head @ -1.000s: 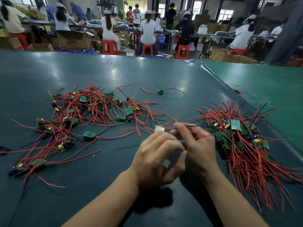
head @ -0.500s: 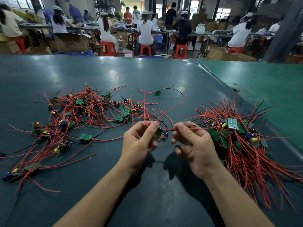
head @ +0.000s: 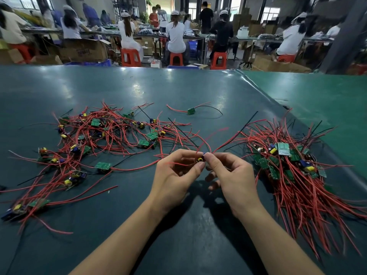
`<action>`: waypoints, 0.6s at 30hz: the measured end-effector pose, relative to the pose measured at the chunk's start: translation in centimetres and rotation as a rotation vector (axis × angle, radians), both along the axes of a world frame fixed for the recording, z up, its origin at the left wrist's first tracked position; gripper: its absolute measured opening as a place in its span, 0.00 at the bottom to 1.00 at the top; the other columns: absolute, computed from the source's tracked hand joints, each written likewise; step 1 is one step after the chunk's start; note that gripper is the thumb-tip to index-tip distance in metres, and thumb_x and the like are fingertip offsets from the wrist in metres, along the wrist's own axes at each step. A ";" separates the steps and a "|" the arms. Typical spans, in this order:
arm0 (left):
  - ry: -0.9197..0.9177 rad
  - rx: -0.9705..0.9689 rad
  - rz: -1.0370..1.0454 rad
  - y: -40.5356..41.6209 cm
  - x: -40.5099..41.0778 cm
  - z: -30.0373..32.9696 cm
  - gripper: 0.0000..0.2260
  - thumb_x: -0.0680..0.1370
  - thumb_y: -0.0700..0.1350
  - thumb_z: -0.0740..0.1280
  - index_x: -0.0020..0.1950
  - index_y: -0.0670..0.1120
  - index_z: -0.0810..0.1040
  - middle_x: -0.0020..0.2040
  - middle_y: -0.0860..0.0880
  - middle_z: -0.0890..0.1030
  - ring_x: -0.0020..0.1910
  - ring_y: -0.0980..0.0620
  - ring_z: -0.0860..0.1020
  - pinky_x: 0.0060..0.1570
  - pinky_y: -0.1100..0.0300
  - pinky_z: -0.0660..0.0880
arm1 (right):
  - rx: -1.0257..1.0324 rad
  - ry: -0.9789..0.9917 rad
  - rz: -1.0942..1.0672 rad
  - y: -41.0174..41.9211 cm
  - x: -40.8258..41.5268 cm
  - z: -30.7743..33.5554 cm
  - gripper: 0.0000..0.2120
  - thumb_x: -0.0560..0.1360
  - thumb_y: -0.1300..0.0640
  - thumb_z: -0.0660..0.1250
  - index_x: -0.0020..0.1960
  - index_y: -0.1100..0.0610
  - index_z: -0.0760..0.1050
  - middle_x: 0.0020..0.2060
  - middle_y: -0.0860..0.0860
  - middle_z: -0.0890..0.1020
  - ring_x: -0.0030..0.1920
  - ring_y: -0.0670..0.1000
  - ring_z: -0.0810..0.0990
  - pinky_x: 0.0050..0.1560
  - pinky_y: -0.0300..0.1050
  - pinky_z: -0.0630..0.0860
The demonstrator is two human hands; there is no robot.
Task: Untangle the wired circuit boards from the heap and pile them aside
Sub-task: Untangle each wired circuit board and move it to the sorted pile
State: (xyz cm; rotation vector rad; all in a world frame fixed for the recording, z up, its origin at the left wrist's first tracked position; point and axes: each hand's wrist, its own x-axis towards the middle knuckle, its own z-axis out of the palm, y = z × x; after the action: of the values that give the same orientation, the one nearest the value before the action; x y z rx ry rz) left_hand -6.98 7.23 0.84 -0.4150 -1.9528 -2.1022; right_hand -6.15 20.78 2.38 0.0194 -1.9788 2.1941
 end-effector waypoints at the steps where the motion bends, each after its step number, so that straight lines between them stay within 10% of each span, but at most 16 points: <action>1: 0.012 -0.010 -0.004 0.0 0.0 0.0 0.09 0.72 0.31 0.73 0.48 0.42 0.83 0.45 0.47 0.86 0.43 0.54 0.83 0.46 0.63 0.78 | -0.019 -0.006 -0.005 0.0 -0.1 0.0 0.05 0.75 0.57 0.72 0.41 0.57 0.83 0.33 0.51 0.84 0.28 0.47 0.78 0.23 0.40 0.73; 18: 0.288 -0.054 0.166 -1.6 0.2 0.8 0.05 0.67 0.41 0.73 0.41 0.49 0.80 0.37 0.52 0.82 0.34 0.51 0.78 0.40 0.61 0.76 | -0.183 0.138 -0.294 1.6 -1.1 0.9 0.14 0.81 0.58 0.63 0.39 0.57 0.81 0.26 0.48 0.76 0.21 0.44 0.69 0.19 0.35 0.62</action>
State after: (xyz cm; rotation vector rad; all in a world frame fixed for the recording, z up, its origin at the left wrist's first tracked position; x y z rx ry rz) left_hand -6.74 5.67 1.66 -0.5158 -1.8123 -1.7818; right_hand -7.26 22.33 3.26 -0.1338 -1.5893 2.1089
